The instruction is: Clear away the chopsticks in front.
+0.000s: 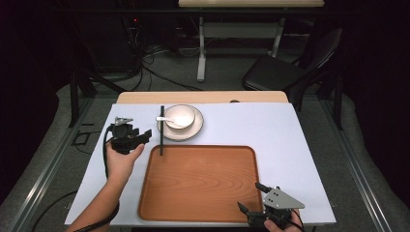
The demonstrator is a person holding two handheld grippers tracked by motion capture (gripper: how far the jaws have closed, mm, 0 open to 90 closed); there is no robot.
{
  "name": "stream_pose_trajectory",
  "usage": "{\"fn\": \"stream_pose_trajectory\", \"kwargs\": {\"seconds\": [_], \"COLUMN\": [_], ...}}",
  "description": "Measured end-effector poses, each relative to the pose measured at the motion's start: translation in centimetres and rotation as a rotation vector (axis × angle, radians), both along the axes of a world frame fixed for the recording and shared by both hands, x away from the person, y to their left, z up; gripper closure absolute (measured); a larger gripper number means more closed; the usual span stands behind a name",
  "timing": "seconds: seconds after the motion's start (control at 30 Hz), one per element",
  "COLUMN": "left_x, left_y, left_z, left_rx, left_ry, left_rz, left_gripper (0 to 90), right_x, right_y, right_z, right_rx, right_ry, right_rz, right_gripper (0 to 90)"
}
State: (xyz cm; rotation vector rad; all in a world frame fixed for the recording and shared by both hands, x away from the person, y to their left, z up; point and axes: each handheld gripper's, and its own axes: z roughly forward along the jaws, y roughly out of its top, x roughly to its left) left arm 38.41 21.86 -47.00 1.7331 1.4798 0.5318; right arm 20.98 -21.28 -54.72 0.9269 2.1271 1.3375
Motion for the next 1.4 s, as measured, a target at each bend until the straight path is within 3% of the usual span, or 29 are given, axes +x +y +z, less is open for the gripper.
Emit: {"fn": "stream_pose_trajectory", "kwargs": {"seconds": [0.27, 0.6, 0.73, 1.0, 1.4], "left_x": [2.1, 3.0, 3.2, 3.6, 4.0], "left_y": [-0.6, -1.4, -2.1, -2.5, -2.9], "left_z": [-1.2, -3.0, -3.6, -4.3, -4.8], "left_rx": [-0.009, -0.006, 0.017, -0.003, 0.007], "left_ry": [0.070, 0.140, 0.167, 0.184, 0.216], "left_rz": [0.023, 0.021, 0.014, 0.009, 0.018], "left_gripper": [47.7, 56.0, 57.9, 60.7, 64.6], "right_x": [0.0, 0.1, 0.1, 0.0, 0.0], "right_y": [-0.1, -0.1, -0.1, -0.2, -0.3], "right_z": [0.0, 0.0, 0.0, 0.0, 0.1], "right_rx": [-0.001, -0.003, -0.002, 0.001, 0.002], "right_ry": [0.006, 0.011, 0.014, 0.013, 0.013], "right_rz": [0.000, 0.005, 0.005, 0.007, 0.009], "right_gripper": [14.6, 14.6, 14.6, 14.6, 14.6]}}
